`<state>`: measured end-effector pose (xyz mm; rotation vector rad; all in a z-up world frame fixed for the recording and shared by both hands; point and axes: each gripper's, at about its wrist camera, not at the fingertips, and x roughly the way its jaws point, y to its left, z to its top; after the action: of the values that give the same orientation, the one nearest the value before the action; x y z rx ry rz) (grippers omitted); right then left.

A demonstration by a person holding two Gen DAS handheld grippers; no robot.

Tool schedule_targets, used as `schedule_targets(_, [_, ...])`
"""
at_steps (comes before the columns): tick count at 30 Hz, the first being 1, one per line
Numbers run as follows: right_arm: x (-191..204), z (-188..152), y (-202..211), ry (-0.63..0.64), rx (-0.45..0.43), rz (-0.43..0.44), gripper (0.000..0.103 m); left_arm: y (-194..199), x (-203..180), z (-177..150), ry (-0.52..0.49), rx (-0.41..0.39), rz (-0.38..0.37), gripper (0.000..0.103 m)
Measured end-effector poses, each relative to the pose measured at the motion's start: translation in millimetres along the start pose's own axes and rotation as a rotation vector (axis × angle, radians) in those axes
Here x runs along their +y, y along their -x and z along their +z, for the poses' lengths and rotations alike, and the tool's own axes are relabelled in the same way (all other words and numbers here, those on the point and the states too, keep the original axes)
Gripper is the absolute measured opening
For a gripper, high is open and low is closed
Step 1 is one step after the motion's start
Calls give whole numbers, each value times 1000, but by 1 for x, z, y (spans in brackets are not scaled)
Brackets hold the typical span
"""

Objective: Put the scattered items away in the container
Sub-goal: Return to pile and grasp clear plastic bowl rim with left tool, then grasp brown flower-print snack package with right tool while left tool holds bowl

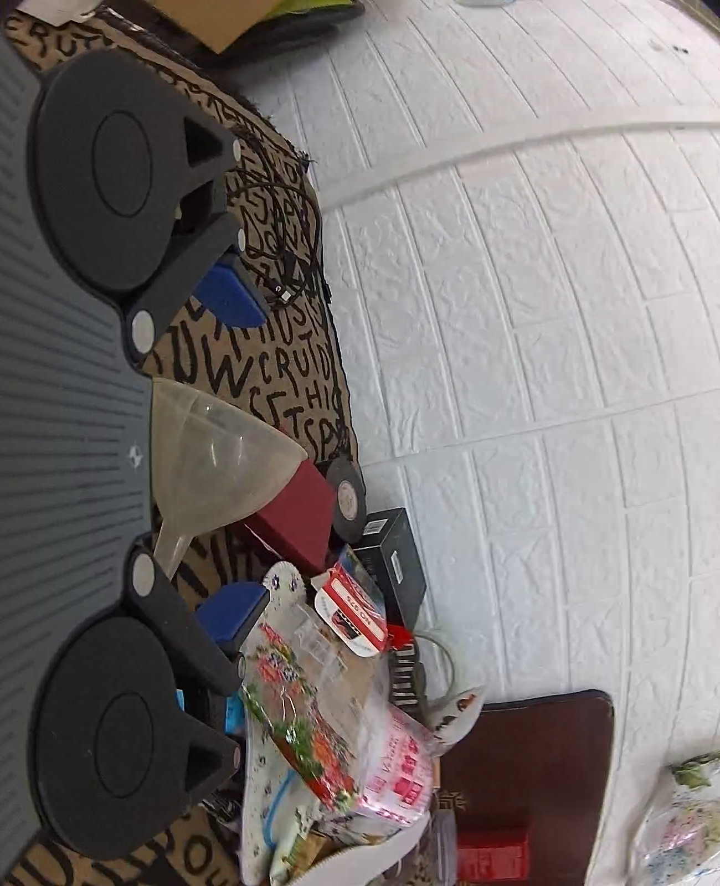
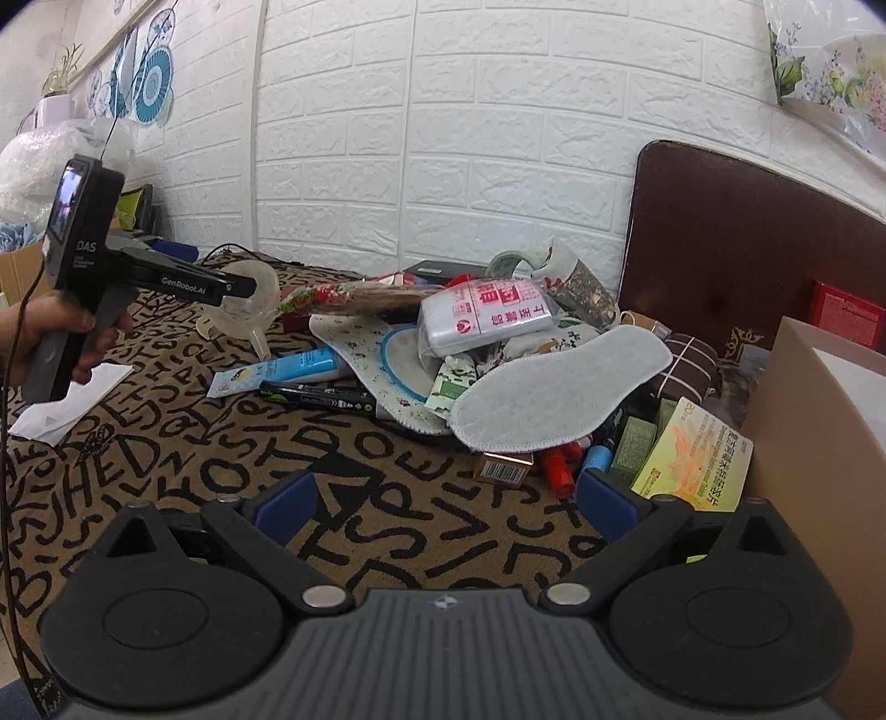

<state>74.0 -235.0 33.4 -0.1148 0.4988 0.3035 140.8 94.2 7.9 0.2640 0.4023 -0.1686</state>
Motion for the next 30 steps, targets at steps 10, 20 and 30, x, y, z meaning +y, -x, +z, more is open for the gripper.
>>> schedule_targets(10, [22,17,-25,154,-63,9,102,-12,-7,-13,39,54,-154,30])
schedule_targets(20, [63,51,-68,492,-170,62,101,7,-16,-25,84,100,-174,10])
schedule_targets(30, [80,67,-132,729,-174,53,101,6,-11,-28,158,99,-175,11])
